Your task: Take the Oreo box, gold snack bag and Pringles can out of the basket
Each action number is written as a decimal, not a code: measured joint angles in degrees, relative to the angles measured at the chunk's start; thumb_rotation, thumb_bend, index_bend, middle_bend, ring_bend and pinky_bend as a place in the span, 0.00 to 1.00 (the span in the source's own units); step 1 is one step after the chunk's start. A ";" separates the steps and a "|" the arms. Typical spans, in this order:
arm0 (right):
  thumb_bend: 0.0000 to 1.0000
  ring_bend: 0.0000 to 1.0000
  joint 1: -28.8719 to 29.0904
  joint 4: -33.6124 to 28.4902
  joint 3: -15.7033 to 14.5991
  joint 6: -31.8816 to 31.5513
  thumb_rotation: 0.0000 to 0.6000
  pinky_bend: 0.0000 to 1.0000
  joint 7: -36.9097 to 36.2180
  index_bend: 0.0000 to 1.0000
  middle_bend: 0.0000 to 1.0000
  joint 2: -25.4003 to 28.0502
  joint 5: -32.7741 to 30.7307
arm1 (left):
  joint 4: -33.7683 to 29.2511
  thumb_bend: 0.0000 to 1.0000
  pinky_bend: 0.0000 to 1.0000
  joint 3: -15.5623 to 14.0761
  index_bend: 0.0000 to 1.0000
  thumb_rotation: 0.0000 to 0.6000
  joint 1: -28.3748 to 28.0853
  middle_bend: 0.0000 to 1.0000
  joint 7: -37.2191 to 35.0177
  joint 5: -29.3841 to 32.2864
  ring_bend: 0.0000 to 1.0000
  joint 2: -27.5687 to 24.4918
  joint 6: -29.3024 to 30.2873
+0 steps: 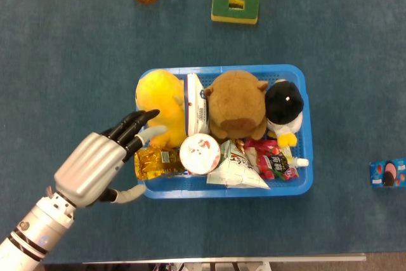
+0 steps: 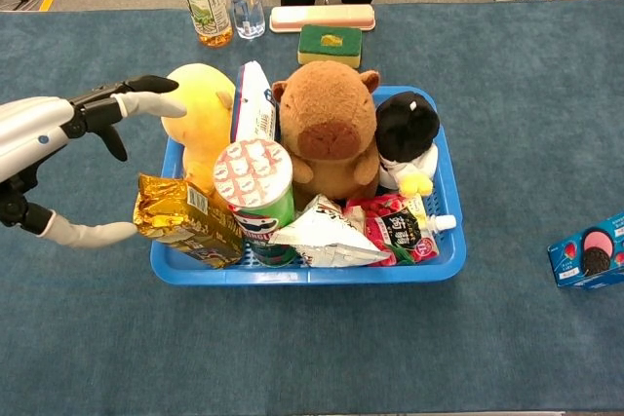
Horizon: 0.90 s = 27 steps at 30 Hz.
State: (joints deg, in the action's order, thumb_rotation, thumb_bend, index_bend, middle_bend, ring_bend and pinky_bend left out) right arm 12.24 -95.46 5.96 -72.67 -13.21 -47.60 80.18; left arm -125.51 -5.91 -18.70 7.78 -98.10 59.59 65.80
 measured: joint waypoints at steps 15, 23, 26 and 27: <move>0.00 0.24 -1.06 1.76 -0.41 -0.72 1.00 0.55 -2.22 0.08 0.25 -0.73 0.65 | 1.10 0.18 0.34 0.11 0.10 1.00 -0.75 0.00 -1.33 1.29 0.03 3.48 -1.34; 0.00 0.24 -1.46 2.03 -0.59 -0.88 1.00 0.55 -2.77 0.08 0.26 -0.85 0.83 | 3.50 0.17 0.33 1.00 0.10 1.00 -2.23 0.00 -3.64 2.67 0.02 5.96 -2.82; 0.00 0.24 -1.61 2.26 -0.66 -0.92 1.00 0.55 -3.09 0.08 0.26 -0.97 0.83 | 4.54 0.17 0.33 1.57 0.10 1.00 -2.76 0.00 -3.99 3.62 0.02 6.92 -3.23; 0.00 0.24 -1.69 2.33 -0.70 -0.92 1.00 0.55 -3.19 0.08 0.26 -1.01 0.82 | 4.85 0.17 0.33 1.76 0.10 1.00 -2.91 0.00 -4.00 3.96 0.02 7.18 -3.35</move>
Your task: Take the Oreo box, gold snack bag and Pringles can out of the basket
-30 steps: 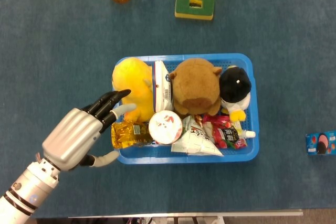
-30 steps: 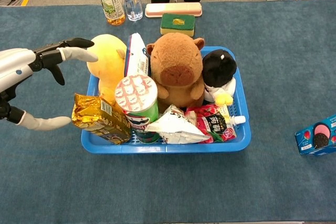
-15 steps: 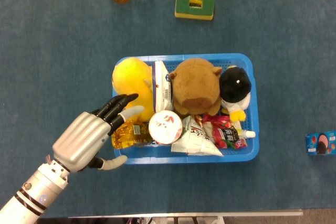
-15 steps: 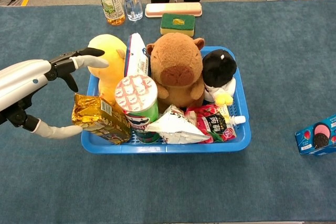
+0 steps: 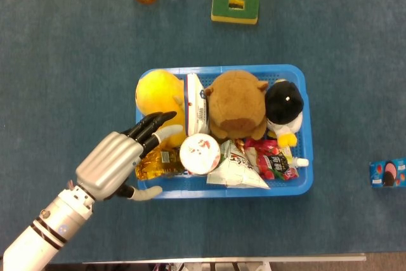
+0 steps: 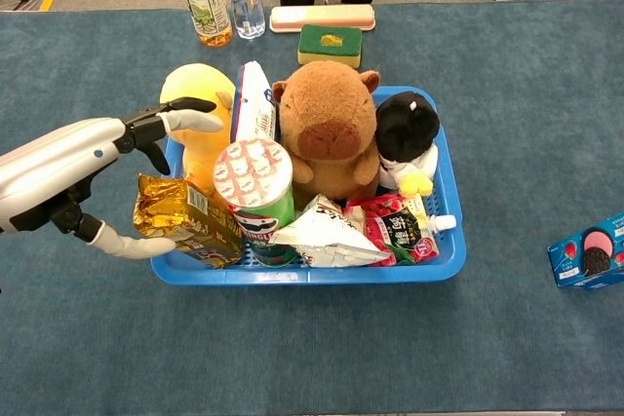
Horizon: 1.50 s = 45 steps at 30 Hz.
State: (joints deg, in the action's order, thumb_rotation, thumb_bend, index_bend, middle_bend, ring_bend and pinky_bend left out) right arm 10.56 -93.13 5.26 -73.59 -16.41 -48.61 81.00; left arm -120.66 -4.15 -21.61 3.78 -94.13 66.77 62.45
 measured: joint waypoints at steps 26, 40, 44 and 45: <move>0.00 0.24 -0.22 0.86 -0.29 0.61 1.00 0.55 -1.01 0.08 0.27 -0.70 0.37 | 1.81 0.17 0.47 0.33 0.13 1.00 -0.67 0.12 1.84 5.33 0.14 1.44 -0.15; 0.00 0.24 -0.56 1.10 -0.31 0.32 1.00 0.55 -1.58 0.10 0.27 -0.64 0.42 | 2.54 0.17 0.53 0.30 0.22 1.00 -0.98 0.21 1.42 5.72 0.22 2.15 -0.11; 0.00 0.24 -0.55 1.23 -0.39 0.47 1.00 0.55 -1.76 0.10 0.27 -0.76 0.54 | 2.53 0.17 0.56 0.38 0.25 1.00 -0.91 0.25 1.58 6.10 0.25 2.25 0.21; 0.00 0.24 -0.53 1.26 -0.40 0.52 1.00 0.55 -1.78 0.10 0.27 -0.79 0.56 | 2.56 0.17 0.56 0.40 0.25 1.00 -0.85 0.26 1.60 6.11 0.26 2.31 0.37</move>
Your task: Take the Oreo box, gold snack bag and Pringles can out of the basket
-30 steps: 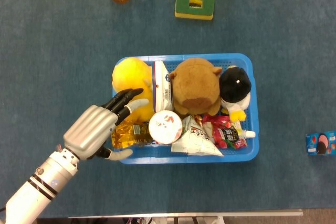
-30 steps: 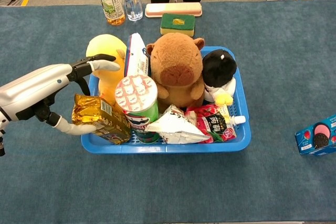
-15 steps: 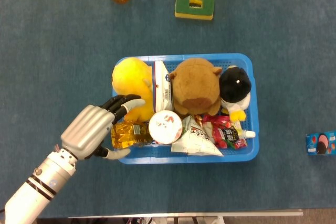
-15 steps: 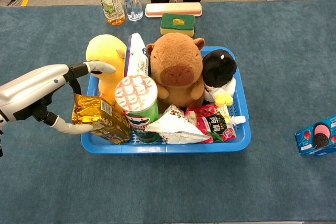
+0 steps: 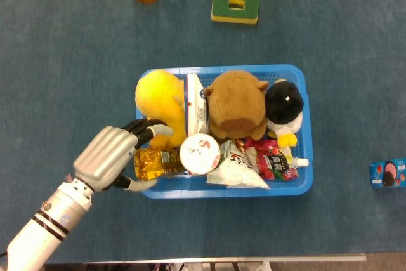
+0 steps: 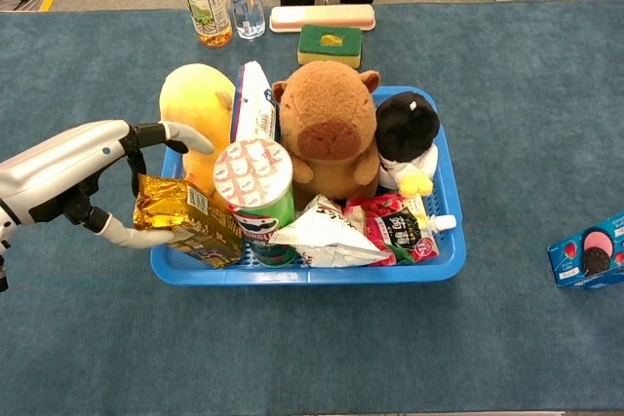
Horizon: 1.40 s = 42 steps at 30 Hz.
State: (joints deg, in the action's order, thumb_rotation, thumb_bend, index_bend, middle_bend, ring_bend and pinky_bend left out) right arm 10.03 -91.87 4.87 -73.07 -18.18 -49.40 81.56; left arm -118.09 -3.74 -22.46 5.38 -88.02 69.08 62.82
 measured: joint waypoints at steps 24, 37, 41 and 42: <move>0.00 0.24 -0.24 0.33 -0.10 -0.10 1.00 0.55 -0.42 0.10 0.27 -0.23 0.10 | 1.09 0.35 0.60 -0.19 0.35 1.00 0.41 0.45 0.02 -0.03 0.35 0.90 1.10; 0.00 0.24 -0.28 0.47 -0.07 -0.11 1.00 0.55 -0.66 0.10 0.27 -0.41 0.10 | 1.11 0.41 0.68 -0.02 0.41 1.00 0.86 0.53 -0.07 -0.59 0.43 0.92 2.47; 0.00 0.24 -0.36 0.53 -0.06 -0.27 1.00 0.55 -0.83 0.10 0.27 -0.48 0.13 | -0.11 0.42 0.70 0.42 0.43 1.00 1.01 0.55 0.09 -1.65 0.44 -0.40 3.89; 0.00 0.24 -0.39 0.54 -0.05 -0.29 1.00 0.55 -0.85 0.10 0.27 -0.51 0.11 | -0.45 0.42 0.70 0.53 0.43 1.00 1.04 0.55 0.24 -1.84 0.44 -0.80 4.17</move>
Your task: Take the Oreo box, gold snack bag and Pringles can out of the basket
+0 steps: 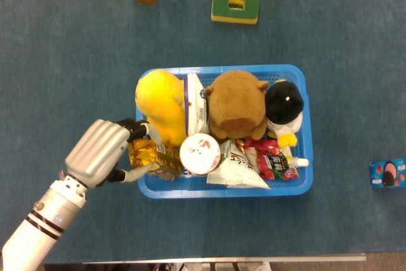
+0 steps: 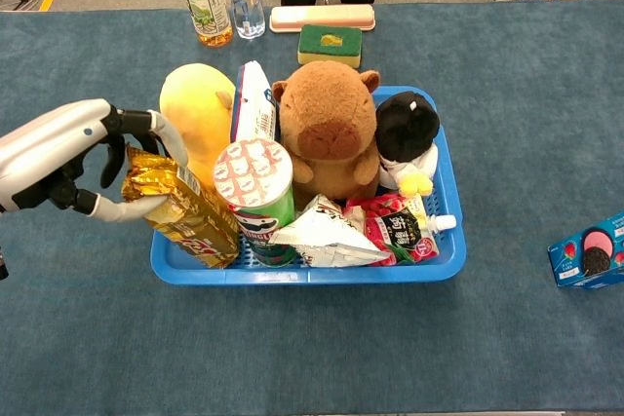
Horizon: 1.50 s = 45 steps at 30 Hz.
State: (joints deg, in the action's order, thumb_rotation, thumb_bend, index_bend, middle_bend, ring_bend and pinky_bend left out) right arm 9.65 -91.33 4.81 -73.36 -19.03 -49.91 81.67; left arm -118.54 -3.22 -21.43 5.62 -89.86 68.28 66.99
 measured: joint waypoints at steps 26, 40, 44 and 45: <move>0.00 0.24 0.14 0.40 -0.11 0.31 1.00 0.55 -0.40 0.10 0.27 -0.70 0.32 | -8.43 0.42 0.72 4.70 0.44 1.00 6.17 0.56 15.74 -0.90 0.45 -10.39 14.15; 0.00 0.24 0.31 0.59 -0.23 0.98 1.00 0.55 -0.34 0.10 0.27 -1.03 -0.01 | -8.48 0.27 0.53 4.99 0.26 1.00 5.54 0.20 27.21 19.38 0.20 -11.82 9.13; 0.00 0.24 0.32 0.66 -0.27 1.08 1.00 0.55 -0.38 0.10 0.27 -1.13 -0.05 | -8.82 0.11 0.41 5.53 0.09 1.00 4.06 0.03 28.62 24.08 0.08 -12.37 7.11; 0.00 0.24 0.32 0.69 -0.27 1.10 1.00 0.55 -0.41 0.10 0.27 -1.16 -0.05 | -8.81 0.08 0.39 5.62 0.04 1.00 3.88 0.01 28.44 24.19 0.04 -12.45 6.93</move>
State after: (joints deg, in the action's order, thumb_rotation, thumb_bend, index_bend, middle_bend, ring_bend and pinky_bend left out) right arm 9.97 -90.64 4.54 -72.26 -19.45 -51.07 81.62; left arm -127.36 2.41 -17.55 34.06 -65.67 55.83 73.92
